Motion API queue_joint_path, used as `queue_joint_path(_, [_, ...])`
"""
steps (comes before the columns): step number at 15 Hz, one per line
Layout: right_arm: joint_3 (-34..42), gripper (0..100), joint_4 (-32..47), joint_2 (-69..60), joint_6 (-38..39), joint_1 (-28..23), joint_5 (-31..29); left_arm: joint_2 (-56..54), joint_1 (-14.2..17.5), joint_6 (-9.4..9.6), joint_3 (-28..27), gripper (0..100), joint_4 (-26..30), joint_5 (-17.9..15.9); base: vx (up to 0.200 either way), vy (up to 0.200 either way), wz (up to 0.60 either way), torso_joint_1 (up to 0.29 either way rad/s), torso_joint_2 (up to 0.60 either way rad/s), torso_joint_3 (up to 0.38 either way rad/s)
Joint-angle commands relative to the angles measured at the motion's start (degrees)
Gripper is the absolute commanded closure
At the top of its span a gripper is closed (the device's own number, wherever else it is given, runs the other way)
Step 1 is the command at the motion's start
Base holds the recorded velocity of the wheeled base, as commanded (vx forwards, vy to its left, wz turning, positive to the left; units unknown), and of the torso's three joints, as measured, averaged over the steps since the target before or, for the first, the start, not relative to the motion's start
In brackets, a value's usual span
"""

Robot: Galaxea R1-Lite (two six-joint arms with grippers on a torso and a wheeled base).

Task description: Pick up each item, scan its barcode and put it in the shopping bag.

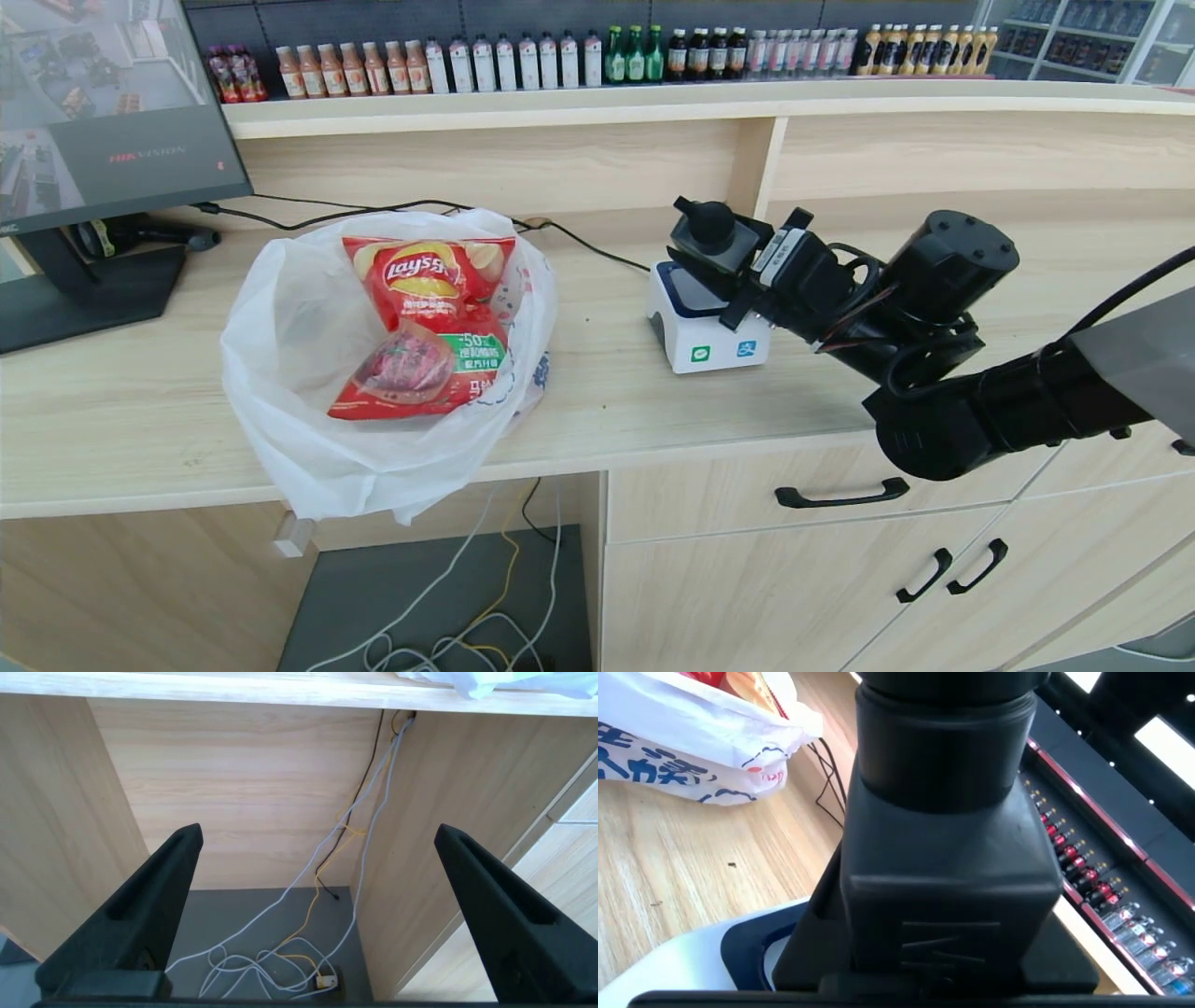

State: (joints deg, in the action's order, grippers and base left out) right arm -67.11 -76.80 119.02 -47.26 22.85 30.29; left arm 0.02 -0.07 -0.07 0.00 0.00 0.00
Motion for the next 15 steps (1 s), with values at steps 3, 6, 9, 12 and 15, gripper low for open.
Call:
queue_joint_path(3, [0.0, 100, 0.0, -0.1, 0.1, 0.8, -0.1, 0.0, 0.0, -0.01, 0.0, 0, 0.0, 0.1, 0.000, 0.000, 0.00, 0.000, 0.00, 0.000])
queue_joint_path(6, [0.3, 100, 0.1, -0.2, 0.1, 1.5, -0.3, 0.0, 0.0, -0.01, 0.0, 0, 0.0, 0.0, 0.000, 0.000, 0.00, 0.000, 0.00, 0.000])
queue_joint_path(9, [0.5, 100, 0.1, 0.1, 0.1, 1.3, -0.8, 0.0, 0.0, -0.01, 0.0, 0, 0.0, 0.1, 0.000, 0.000, 0.00, 0.000, 0.00, 0.000])
queue_joint_path(12, [0.7, 100, 0.8, -1.4, 0.6, 1.7, -1.6, 0.0, 0.0, -0.01, 0.0, 0, 0.0, 0.0, 0.000, 0.000, 0.00, 0.000, 0.00, 0.000])
queue_joint_path(15, [0.6, 100, 5.5, -5.9, 0.7, 3.3, -3.3, 0.0, 0.0, -0.01, 0.0, 0, 0.0, 0.0, 0.000, 0.000, 0.00, 0.000, 0.00, 0.000])
